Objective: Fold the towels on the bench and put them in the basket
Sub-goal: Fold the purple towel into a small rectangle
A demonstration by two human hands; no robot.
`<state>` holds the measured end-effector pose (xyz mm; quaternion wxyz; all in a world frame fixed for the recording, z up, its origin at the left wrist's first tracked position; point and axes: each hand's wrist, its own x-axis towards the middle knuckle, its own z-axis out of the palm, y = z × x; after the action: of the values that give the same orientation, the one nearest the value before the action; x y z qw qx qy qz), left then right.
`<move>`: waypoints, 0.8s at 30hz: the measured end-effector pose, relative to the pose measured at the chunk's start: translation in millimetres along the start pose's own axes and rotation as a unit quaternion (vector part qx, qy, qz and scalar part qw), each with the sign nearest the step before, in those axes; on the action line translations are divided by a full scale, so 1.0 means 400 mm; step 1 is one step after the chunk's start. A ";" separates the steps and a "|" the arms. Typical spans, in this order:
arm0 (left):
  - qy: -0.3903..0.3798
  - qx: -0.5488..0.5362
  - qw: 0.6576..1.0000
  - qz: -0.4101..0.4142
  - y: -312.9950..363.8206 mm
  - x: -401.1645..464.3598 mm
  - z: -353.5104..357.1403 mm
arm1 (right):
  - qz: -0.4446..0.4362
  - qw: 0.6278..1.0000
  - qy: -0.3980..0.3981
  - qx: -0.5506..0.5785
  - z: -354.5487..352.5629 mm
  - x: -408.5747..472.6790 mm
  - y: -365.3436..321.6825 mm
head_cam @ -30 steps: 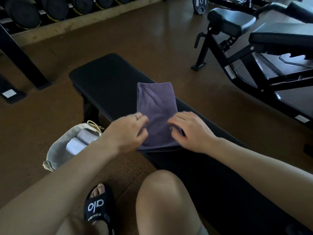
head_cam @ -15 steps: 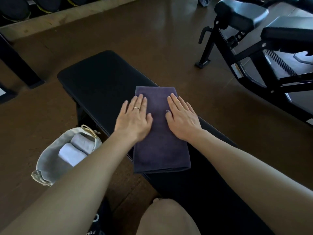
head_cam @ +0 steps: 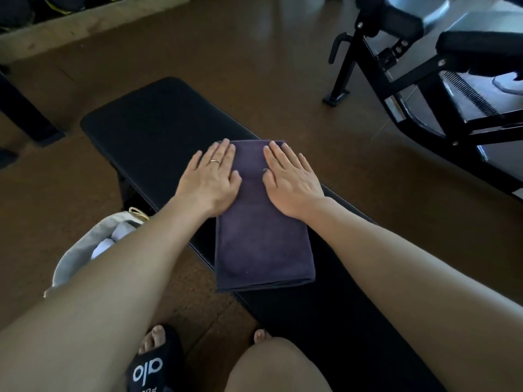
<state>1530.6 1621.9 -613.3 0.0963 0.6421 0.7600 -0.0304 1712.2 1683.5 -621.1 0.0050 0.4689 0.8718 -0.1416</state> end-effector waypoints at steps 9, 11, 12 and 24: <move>0.163 0.045 0.959 0.229 -0.055 -0.213 -0.054 | -0.206 0.968 0.140 0.003 -0.062 -0.213 0.034; 0.139 0.066 0.931 0.330 -0.035 -0.295 -0.049 | -0.252 0.963 0.090 -0.038 -0.071 -0.298 0.045; 0.121 0.078 0.921 0.363 -0.024 -0.330 -0.042 | -0.270 0.960 0.053 -0.056 -0.074 -0.334 0.049; 0.053 0.232 0.895 0.378 0.001 -0.406 0.008 | -0.332 0.930 0.008 -0.155 -0.060 -0.419 0.067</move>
<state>1556.9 1464.0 -586.2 -0.0913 0.8856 0.4354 -0.1334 1831.1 1566.7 -580.7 0.0229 0.1470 0.9889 0.0052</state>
